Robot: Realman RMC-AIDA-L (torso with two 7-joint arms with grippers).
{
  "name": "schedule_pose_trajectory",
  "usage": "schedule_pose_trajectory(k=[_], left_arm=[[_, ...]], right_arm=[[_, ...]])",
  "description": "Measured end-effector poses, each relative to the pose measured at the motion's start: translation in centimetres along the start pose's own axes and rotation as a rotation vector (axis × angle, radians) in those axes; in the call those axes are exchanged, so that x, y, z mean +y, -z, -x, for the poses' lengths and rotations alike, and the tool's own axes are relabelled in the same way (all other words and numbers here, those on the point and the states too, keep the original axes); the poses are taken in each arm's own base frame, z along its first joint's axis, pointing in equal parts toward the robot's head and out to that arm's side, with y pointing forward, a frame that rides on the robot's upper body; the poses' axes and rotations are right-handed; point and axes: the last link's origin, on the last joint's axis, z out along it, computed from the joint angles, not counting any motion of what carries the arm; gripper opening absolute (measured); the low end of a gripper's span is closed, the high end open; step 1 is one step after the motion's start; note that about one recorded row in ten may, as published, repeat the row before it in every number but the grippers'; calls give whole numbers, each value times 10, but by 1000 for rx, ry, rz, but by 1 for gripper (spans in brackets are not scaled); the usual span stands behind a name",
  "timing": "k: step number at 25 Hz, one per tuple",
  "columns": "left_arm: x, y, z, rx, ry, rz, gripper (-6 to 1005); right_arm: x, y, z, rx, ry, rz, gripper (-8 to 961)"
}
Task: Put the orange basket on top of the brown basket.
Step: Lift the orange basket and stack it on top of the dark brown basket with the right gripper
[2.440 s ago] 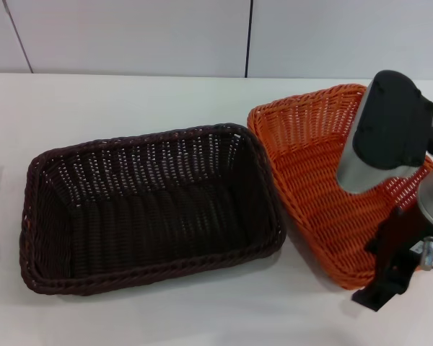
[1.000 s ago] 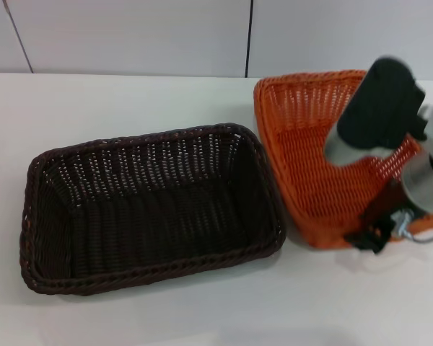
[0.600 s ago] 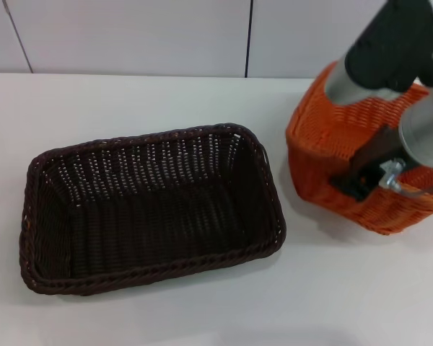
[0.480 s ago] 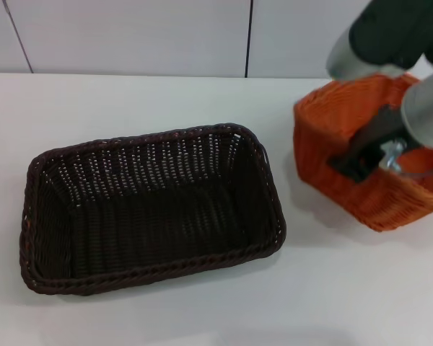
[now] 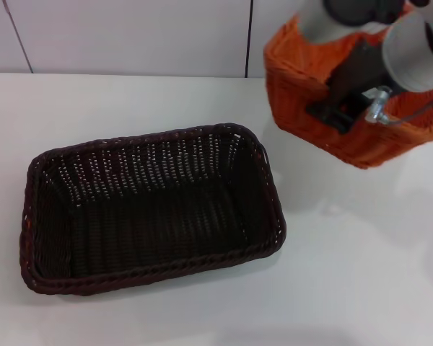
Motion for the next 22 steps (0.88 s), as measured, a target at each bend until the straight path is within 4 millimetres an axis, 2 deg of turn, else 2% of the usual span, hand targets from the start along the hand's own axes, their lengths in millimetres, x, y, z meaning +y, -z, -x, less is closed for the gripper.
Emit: schedule_pose_trajectory(k=[4,9,14,18,22], left_arm=[[1,1,2,-9,5,-2,818],[2,2,5,-33,9,1,818],[0,5,5,-26,18,-4,818],[1,6,6,-29,21,-5,818],[2,6,7,-35,24,-5,818]], right_arm=[[14,0,14,-1,204,-11,153],[28,7,19,-32,499,-27,153],[36,15,13,-62,720,-46,153],[46,12,4,-57,866,-27,153],[52,10,1,-47,941,-6,153]])
